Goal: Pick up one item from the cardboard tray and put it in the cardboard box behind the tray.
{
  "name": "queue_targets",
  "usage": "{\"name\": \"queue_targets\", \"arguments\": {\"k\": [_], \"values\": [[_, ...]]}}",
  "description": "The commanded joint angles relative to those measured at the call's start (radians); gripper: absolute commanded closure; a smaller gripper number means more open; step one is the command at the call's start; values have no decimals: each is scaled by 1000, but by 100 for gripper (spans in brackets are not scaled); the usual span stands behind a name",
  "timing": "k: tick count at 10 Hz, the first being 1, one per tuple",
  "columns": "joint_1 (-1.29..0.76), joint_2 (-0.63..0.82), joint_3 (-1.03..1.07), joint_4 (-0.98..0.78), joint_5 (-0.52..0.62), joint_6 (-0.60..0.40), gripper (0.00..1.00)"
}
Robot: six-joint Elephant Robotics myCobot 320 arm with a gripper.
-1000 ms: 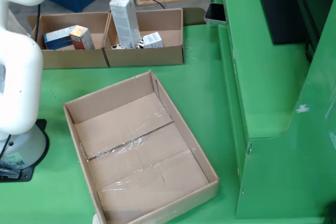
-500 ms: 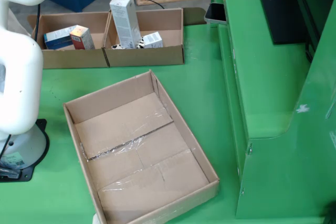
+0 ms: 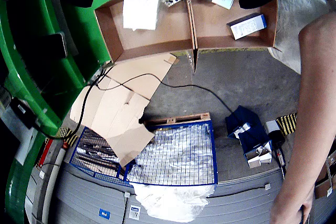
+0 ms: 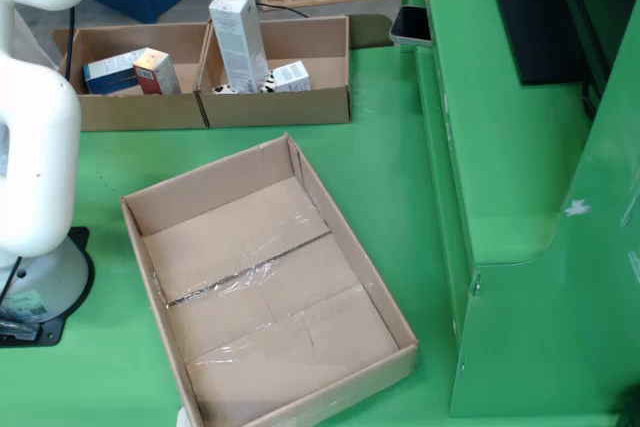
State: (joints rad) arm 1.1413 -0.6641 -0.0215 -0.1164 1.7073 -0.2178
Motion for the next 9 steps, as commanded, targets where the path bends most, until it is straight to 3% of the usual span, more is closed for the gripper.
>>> {"name": "queue_targets", "arguments": {"k": [1,4,5,8,9], "values": [[-104,83,21,-196,94,-20,0],[-190,130,21,-330,137,-56,0],[-330,169,21,-459,191,-123,0],[-554,189,21,-581,259,-254,0],[-554,189,21,-581,259,-254,0]]}}
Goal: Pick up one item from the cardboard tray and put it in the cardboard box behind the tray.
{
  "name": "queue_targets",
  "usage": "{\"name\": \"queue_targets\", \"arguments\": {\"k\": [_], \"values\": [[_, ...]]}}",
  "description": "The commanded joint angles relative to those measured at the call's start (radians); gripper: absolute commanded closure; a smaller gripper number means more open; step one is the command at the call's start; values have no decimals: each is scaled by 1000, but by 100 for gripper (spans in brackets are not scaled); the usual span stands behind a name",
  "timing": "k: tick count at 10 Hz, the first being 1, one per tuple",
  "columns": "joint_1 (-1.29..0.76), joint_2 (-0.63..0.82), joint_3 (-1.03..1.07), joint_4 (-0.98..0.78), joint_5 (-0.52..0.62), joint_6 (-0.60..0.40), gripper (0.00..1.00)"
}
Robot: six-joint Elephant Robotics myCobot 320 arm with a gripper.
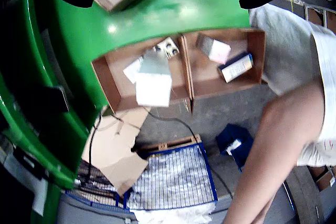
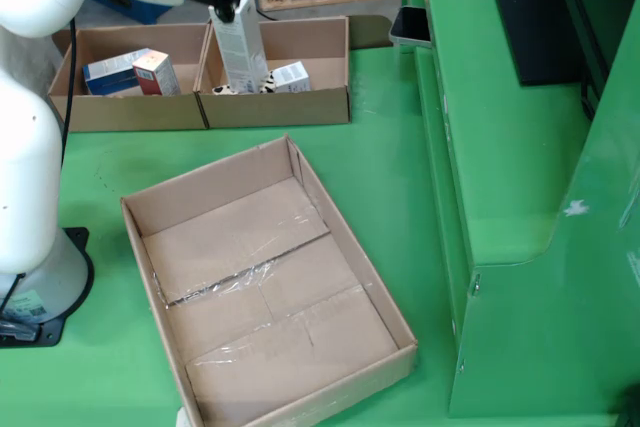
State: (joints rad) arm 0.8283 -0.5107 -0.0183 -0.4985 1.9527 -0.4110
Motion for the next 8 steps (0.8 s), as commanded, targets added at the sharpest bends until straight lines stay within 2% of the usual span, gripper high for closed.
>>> {"name": "queue_targets", "arguments": {"k": [1,2,4,7,8], "values": [[-408,29,18,-258,52,-163,0],[-408,29,18,-258,52,-163,0],[-614,14,18,-322,76,-263,0],[-834,-9,18,-416,56,-311,0],[-884,-11,18,-453,42,-288,0]]}}
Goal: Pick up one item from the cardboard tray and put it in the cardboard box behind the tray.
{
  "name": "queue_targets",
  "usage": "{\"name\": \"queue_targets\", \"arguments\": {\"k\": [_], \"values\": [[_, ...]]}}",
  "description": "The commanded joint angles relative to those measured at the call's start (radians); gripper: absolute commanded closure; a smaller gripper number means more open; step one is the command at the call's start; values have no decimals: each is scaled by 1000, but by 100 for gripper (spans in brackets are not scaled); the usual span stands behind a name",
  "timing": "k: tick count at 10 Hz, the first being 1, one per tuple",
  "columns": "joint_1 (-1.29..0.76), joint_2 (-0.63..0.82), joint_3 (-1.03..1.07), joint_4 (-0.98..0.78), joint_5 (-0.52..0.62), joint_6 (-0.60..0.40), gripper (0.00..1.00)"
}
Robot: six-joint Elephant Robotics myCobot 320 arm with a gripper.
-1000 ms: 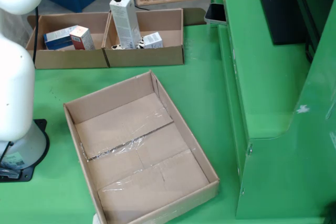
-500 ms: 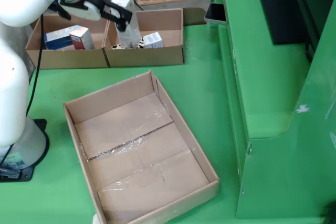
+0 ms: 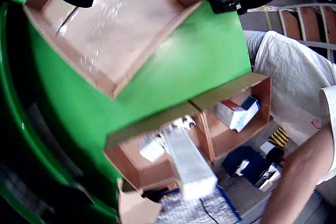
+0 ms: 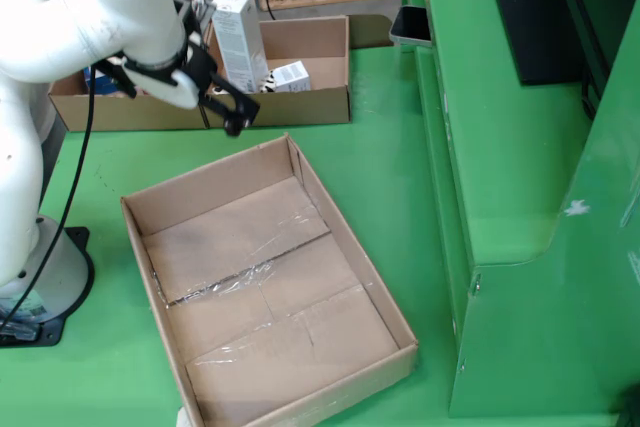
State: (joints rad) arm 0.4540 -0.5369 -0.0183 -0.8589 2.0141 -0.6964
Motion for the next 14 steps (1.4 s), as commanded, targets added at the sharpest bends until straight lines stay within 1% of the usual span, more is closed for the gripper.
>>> {"name": "queue_targets", "arguments": {"k": [1,2,3,4,5,6,14], "values": [[-564,214,-392,128,-41,63,0],[-564,214,-392,128,-41,63,0],[-613,297,-563,238,-53,126,0],[-628,354,-679,334,-83,233,0],[-644,421,-810,450,-101,390,0],[-598,593,-1087,677,-194,724,0],[-598,593,-1087,677,-194,724,0]]}}
